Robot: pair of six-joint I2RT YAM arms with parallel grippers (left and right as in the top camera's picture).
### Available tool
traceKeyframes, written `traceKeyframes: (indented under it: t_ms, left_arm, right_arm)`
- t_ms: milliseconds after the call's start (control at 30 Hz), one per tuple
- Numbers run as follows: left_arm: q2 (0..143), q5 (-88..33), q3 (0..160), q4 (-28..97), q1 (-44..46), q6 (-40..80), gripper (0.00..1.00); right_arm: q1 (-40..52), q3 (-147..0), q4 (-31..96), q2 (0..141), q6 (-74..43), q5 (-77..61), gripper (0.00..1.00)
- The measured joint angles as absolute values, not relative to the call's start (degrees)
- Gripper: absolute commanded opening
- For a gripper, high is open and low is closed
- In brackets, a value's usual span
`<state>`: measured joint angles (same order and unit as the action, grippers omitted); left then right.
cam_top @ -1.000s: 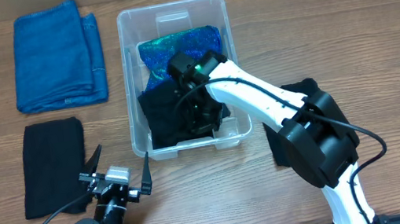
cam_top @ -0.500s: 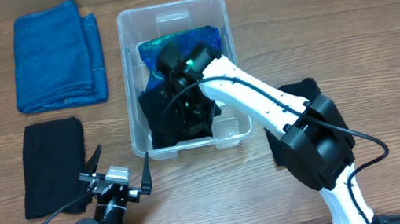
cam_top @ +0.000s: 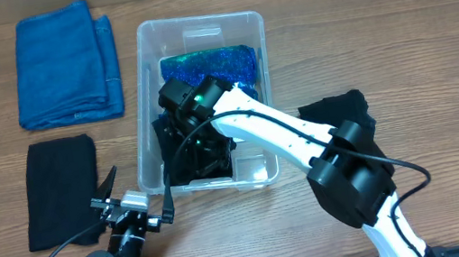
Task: Pack container
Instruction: 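Carry the black cloth into the container and lower it in front, then open the right gripper, push the sparkly cloth back, and withdraw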
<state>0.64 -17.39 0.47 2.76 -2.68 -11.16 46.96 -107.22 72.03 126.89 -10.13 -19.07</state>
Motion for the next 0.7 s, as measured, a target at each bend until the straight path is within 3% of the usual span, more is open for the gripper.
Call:
traceKeyframes:
  t_ms: [267, 433, 700]
  left_arm:
    - [0.64, -17.39, 0.47, 2.76, -2.68, -11.16, 1.00]
    - [0.64, -17.39, 0.47, 2.76, -2.68, -11.16, 1.00]
    - [0.64, -17.39, 0.47, 2.76, -2.68, -11.16, 1.00]
  right_arm:
    - [45.91, -110.24, 74.22, 131.52, -9.19, -10.96, 0.18]
    - [39.42, -120.20, 75.46, 131.13, -9.21, -8.71, 0.28]
    - [37.98, -114.78, 67.99, 130.72, -10.15, -8.78, 0.28]
